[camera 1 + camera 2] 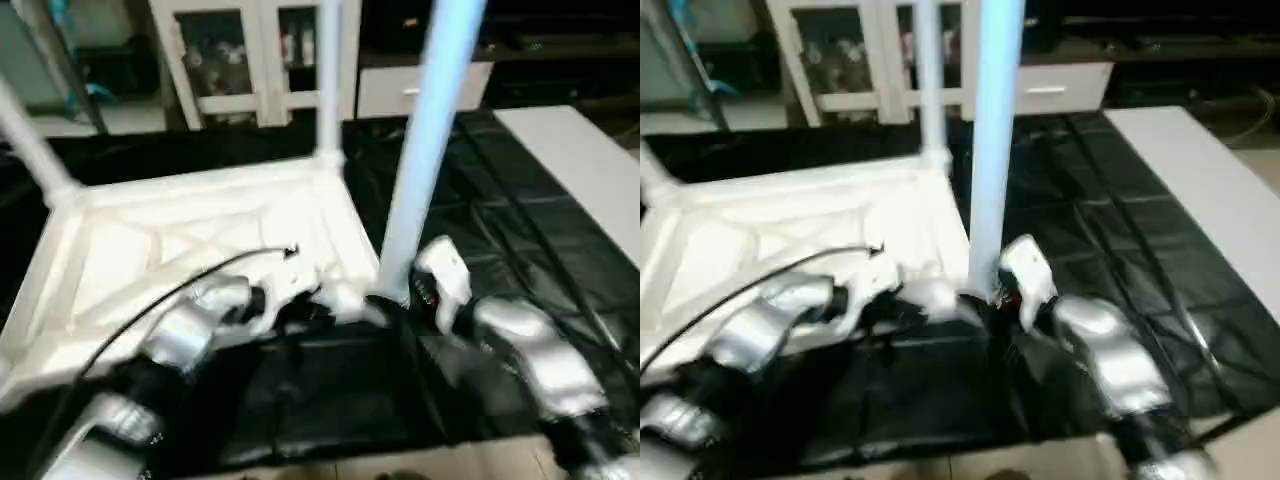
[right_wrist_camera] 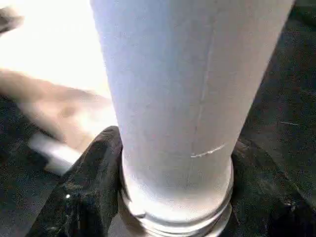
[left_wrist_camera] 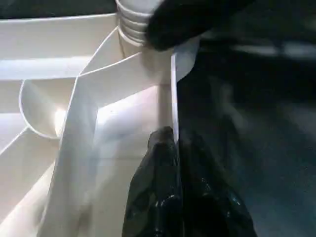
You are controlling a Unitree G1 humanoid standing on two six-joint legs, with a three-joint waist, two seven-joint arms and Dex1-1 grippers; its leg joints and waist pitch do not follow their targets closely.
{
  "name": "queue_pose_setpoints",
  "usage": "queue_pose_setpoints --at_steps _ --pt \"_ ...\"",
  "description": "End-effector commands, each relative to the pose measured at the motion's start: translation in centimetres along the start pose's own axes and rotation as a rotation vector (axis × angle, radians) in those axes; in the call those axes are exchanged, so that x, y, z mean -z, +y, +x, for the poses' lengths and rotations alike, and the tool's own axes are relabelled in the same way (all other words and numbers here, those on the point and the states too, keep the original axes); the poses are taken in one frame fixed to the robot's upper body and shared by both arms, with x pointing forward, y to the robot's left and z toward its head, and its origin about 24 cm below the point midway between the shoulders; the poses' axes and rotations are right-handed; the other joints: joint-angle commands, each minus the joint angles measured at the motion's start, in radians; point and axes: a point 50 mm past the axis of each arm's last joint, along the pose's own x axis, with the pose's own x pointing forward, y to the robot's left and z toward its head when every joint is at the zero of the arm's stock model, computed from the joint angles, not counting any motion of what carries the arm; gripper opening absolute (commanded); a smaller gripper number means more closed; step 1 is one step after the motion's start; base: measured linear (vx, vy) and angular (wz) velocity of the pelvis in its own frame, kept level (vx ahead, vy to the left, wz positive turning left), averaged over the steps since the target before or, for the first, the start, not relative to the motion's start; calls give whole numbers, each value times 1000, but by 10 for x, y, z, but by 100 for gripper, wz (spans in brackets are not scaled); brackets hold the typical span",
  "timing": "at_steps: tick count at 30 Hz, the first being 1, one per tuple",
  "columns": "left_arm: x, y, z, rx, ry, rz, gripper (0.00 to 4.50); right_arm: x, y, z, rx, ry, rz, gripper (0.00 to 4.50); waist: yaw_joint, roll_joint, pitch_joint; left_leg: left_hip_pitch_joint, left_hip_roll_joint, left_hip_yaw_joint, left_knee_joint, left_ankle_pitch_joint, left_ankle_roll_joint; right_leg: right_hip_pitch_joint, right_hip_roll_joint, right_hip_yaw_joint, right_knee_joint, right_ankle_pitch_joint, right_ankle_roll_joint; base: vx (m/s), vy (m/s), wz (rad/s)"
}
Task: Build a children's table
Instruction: Rotate leg to tighten
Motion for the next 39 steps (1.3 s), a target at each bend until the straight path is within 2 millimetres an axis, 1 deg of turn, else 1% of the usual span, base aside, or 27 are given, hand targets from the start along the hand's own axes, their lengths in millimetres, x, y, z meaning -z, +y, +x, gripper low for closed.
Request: queue_pose_setpoints --at_steps 1,3,6,7,8,10,11,12,13,14,16,17,19,22,23,24,26,27,29,30,31,32,35,36,37,38,39 --pt "-5 -7 13 22 -14 10 0 12 -8 3 112 72 25 268 -5 -14 -50 30 58 -51 -89 -462 -35 19 -50 20 -89 -517 -159 0 0 0" --pt "-16 3 28 -105 -32 -50 0 10 -4 22 216 72 106 268 -19 -12 -50 31 54 -49 -86 -486 -30 10 -49 21 -92 -524 -158 0 0 0" --pt "-25 13 39 -253 -35 -102 0 7 -4 38 355 84 180 267 -28 -12 -48 45 49 -53 -79 -527 -38 2 -49 11 -106 -578 -144 0 0 0" --pt "-26 14 41 -270 -33 -106 0 7 -3 40 370 87 189 267 -28 -11 -47 43 49 -54 -79 -530 -35 4 -50 9 -109 -582 -139 0 0 0" --pt "-28 17 43 -319 -26 -119 0 6 -3 45 412 92 208 267 -30 -11 -48 33 53 -59 -87 -528 -26 17 -52 5 -109 -566 -126 0 0 0" --pt "-32 24 48 -432 -7 -130 0 4 1 54 507 125 221 267 -41 -7 -49 31 51 -59 -89 -531 -29 12 -51 3 -105 -533 -138 0 0 0" --pt "-34 25 50 -466 -2 -124 0 2 4 58 527 131 220 267 -43 -11 -53 44 48 -57 -85 -552 -35 7 -49 1 -110 -533 -143 0 0 0" --pt "-34 26 50 -473 -1 -121 0 2 5 58 530 131 218 267 -41 -11 -53 47 48 -55 -83 -551 -30 6 -51 1 -113 -526 -145 0 0 0" --pt "-36 26 51 -473 -9 -121 0 0 5 60 538 127 212 267 -42 -17 -52 42 48 -54 -83 -542 -20 8 -53 2 -116 -519 -146 0 0 0" --pt "-37 25 53 -464 -22 -121 0 -4 7 63 549 106 212 267 -45 -21 -53 20 50 -58 -91 -505 3 24 -58 1 -105 -508 -144 0 0 0" --pt "-37 25 53 -452 -28 -113 0 -7 7 64 552 82 227 267 -46 -22 -55 24 50 -54 -88 -498 13 20 -60 0 -107 -497 -153 0 0 0" --pt "-37 25 53 -450 -29 -110 0 -8 7 64 544 68 242 267 -46 -22 -55 20 51 -54 -89 -489 20 25 -64 -4 -104 -487 -158 0 0 0" --pt "-35 24 51 -410 -40 -79 0 -20 5 62 479 -48 294 323 -45 -21 -55 18 53 -54 -91 -488 27 26 -66 -4 -105 -482 -157 0 0 0" --pt "-33 23 50 -380 -43 -54 0 -26 4 60 445 -94 274 347 -45 -23 -58 1 55 -54 -94 -438 50 36 -68 -2 -93 -410 -175 0 0 0" --pt "-32 23 49 -358 -44 -43 0 -27 3 58 430 -111 249 359 -48 -20 -62 -7 57 -57 -95 -410 55 45 -70 -3 -87 -385 -177 0 0 0" --pt "-30 22 46 -331 -44 -26 0 -27 3 54 400 -119 228 371 -48 -18 -62 -4 58 -56 -95 -405 56 42 -70 -2 -86 -373 -182 0 0 0" --pt "-25 19 42 -259 -47 3 0 -28 1 45 334 -136 182 392 -37 -24 -62 2 58 -47 -89 -382 78 38 -70 3 -88 -341 -202 0 0 0" --pt "-24 18 39 -233 -48 12 0 -28 1 41 289 -139 158 392 -38 -25 -63 -1 58 -46 -87 -369 86 38 -70 3 -86 -335 -207 0 0 0" --pt "-23 17 36 -198 -54 33 0 -27 1 36 248 -136 135 416 -30 -17 -60 1 59 -45 -87 -360 95 37 -70 3 -87 -359 -206 0 0 0" --pt "-20 15 33 -154 -53 43 0 -26 0 29 196 -133 90 416 -30 -19 -62 3 60 -43 -87 -358 92 35 -69 4 -90 -368 -205 0 0 0" --pt "-19 11 28 -95 -66 76 0 -25 0 20 127 -129 60 416 -23 -20 -60 4 62 -45 -89 -353 91 37 -68 3 -88 -363 -203 0 0 0" --pt "-16 4 20 21 -85 86 0 -23 0 4 11 -123 8 416 -6 -13 -60 9 69 -41 -91 -325 104 37 -66 9 -85 -305 -213 0 0 0" --pt "-14 -2 14 98 -95 108 0 -22 0 -9 -73 -106 -44 416 7 -14 -61 9 70 -38 -90 -313 106 36 -66 13 -76 -288 -226 0 0 0" --pt "-10 -6 8 155 -81 118 0 -19 0 -22 -146 -77 -93 416 10 3 -63 14 72 -39 -90 -309 98 33 -66 13 -73 -278 -231 0 0 0" --pt "-9 -7 6 176 -76 124 0 -18 0 -26 -172 -64 -107 416 9 2 -63 14 72 -38 -91 -308 96 35 -61 12 -72 -257 -234 50 -4 3" --pt "-7 -9 2 202 -69 129 0 -17 0 -32 -205 -47 -123 416 27 -3 -66 17 78 -36 -90 -259 104 38 -61 15 -60 -168 -251 50 -4 3" --pt "-6 -12 -3 252 -64 131 0 -14 -1 -43 -259 -15 -146 416 28 -2 -65 15 77 -35 -89 -243 107 38 -61 16 -57 -143 -261 0 0 0"
